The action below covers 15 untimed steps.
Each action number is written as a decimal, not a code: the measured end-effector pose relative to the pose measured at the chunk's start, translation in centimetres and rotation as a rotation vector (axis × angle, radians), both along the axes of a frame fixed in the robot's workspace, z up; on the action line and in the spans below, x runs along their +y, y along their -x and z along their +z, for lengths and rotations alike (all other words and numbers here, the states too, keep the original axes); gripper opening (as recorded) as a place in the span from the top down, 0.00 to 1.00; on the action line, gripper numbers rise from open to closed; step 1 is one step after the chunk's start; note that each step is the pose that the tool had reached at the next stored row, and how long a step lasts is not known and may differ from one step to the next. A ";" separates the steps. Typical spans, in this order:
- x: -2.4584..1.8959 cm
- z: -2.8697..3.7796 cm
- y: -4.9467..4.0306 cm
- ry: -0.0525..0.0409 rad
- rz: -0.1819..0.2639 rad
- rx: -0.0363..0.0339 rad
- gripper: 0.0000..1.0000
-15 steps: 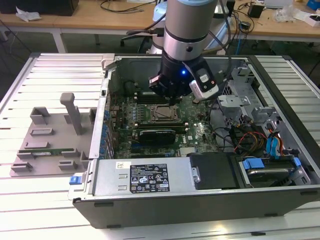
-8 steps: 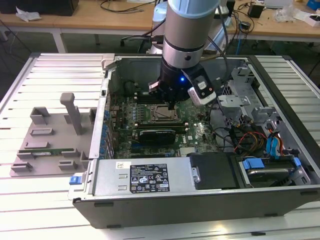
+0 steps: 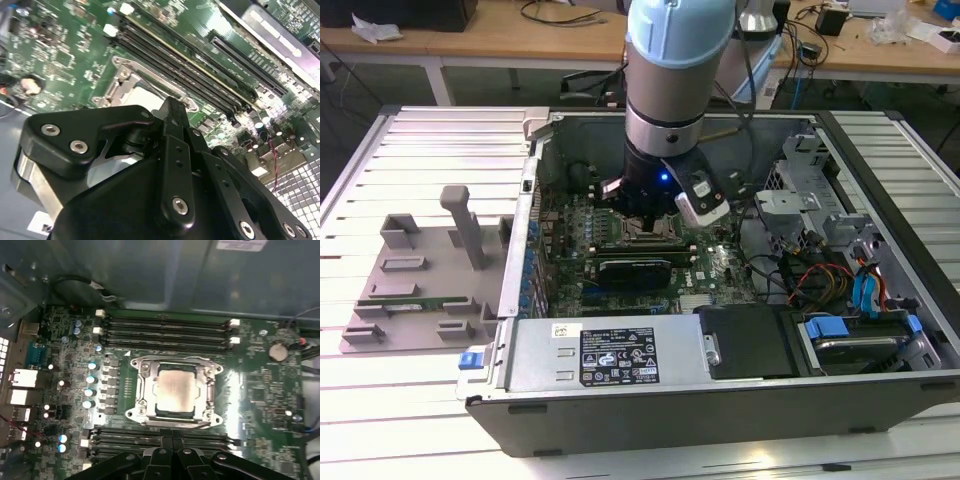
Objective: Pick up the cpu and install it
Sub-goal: 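Install the second cpu locking lever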
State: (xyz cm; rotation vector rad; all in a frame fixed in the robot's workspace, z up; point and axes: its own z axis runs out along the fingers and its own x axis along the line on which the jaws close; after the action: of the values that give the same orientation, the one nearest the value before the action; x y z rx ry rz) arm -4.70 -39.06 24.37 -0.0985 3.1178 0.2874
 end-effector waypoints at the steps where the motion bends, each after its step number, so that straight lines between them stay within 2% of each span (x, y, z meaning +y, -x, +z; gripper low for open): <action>1: 0.00 -0.26 0.30 0.0001 0.000 0.0000 0.89; 5: 0.00 -1.31 1.36 0.0001 0.000 0.0001 0.89; 11: 0.00 -3.24 2.55 0.0001 0.000 0.0002 0.89; 13: 0.02 -3.63 3.38 0.0001 0.000 0.0001 0.89; 15: 0.05 -3.75 3.63 0.0001 0.001 0.0001 0.89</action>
State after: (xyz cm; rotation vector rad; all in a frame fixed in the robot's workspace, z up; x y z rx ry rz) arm -8.33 -39.01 20.62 -0.1002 3.1179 0.2873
